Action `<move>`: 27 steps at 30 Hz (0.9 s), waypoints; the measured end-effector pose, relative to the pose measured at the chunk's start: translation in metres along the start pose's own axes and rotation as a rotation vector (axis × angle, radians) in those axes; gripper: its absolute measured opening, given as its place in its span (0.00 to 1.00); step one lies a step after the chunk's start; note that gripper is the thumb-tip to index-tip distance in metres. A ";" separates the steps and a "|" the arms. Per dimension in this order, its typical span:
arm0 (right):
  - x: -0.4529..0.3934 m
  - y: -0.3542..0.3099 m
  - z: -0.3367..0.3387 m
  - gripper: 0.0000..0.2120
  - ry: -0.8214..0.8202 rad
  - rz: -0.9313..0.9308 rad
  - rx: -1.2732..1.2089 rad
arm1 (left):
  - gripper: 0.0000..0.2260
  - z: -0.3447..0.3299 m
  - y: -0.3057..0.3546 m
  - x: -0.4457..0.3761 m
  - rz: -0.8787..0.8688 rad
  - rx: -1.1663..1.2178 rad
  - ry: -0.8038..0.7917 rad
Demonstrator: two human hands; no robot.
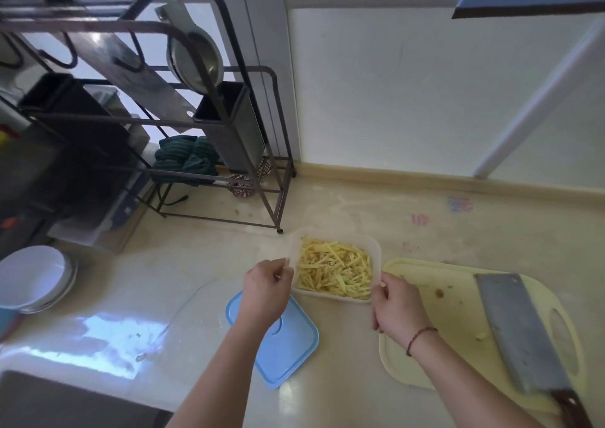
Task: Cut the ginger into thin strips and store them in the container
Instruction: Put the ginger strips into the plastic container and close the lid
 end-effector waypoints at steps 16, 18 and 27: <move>0.080 0.026 -0.095 0.04 -0.176 -0.353 -0.413 | 0.11 0.025 -0.094 0.029 0.164 -0.192 -0.089; 0.086 0.017 -0.090 0.04 -0.134 -0.278 -0.434 | 0.06 0.038 -0.106 0.037 0.252 -0.080 -0.073; 0.098 -0.045 -0.018 0.09 0.149 0.234 -0.671 | 0.08 0.072 -0.053 0.040 0.218 0.627 -0.150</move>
Point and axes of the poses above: each hand's wrist, its own x-axis away from the middle knuckle, its own z-axis out of the back of the hand, y = z × x, the point moved 4 cm from there along -x, towards the middle knuckle, and after that the axes turned 12 degrees about -x, right-handed, at the moved point
